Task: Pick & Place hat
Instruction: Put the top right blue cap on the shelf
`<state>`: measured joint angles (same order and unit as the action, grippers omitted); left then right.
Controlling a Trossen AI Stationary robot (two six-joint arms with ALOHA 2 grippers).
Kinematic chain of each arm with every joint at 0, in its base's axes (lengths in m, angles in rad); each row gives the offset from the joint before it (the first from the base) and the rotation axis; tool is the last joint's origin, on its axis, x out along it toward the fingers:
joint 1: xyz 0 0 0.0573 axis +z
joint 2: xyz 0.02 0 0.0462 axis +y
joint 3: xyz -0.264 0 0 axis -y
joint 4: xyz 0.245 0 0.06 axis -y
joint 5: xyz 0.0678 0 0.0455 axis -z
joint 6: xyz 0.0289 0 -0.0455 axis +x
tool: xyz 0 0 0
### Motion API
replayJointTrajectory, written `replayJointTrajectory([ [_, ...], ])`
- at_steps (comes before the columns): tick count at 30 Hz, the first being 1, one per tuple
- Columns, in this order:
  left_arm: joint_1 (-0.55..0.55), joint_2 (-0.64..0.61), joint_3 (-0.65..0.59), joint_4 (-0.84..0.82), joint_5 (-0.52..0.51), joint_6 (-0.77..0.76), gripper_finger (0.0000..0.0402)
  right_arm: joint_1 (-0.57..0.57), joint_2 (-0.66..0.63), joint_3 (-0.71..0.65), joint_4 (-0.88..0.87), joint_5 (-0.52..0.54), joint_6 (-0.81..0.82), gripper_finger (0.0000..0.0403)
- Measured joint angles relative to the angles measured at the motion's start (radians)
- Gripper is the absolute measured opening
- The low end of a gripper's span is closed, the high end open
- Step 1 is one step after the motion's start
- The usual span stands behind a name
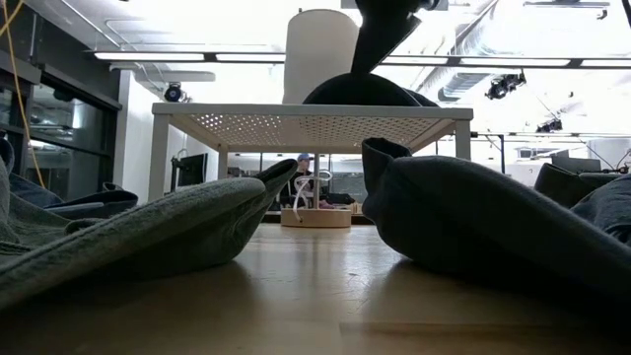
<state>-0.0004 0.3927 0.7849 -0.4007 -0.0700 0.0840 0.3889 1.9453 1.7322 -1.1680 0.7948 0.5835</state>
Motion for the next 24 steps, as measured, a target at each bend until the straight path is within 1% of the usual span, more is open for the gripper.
replayJointTrajectory([
  [4, 0.000, 0.000, 0.000, 0.000, 0.000, -0.014, 0.0003, -0.018, 0.000, 0.000, -0.001, -0.037, -0.004, 0.0190],
  [6, 0.000, 0.000, 0.000, 0.000, 0.000, -0.014, 0.0003, -0.025, 0.000, 0.000, -0.001, -0.042, -0.005, 0.0180],
  [8, 0.000, 0.000, 0.000, 0.000, 0.001, -0.018, 0.0003, -0.030, 0.000, 0.000, -0.002, -0.044, -0.005, 0.0164],
  [12, 0.000, 0.000, 0.000, 0.000, 0.001, -0.037, 0.0003, -0.035, -0.001, 0.000, -0.002, -0.061, -0.006, 0.0117],
  [20, 0.000, 0.000, 0.000, 0.000, 0.001, -0.040, 0.0003, -0.025, -0.003, 0.001, -0.009, -0.042, -0.016, 0.0028],
  [22, 0.000, 0.000, 0.000, 0.000, 0.001, -0.040, 0.0003, -0.020, -0.004, 0.001, -0.016, -0.041, -0.028, 0.0017],
  [24, 0.000, 0.000, 0.000, 0.000, 0.001, -0.040, 0.0003, -0.012, -0.008, 0.001, -0.027, -0.046, -0.036, 0.0015],
])
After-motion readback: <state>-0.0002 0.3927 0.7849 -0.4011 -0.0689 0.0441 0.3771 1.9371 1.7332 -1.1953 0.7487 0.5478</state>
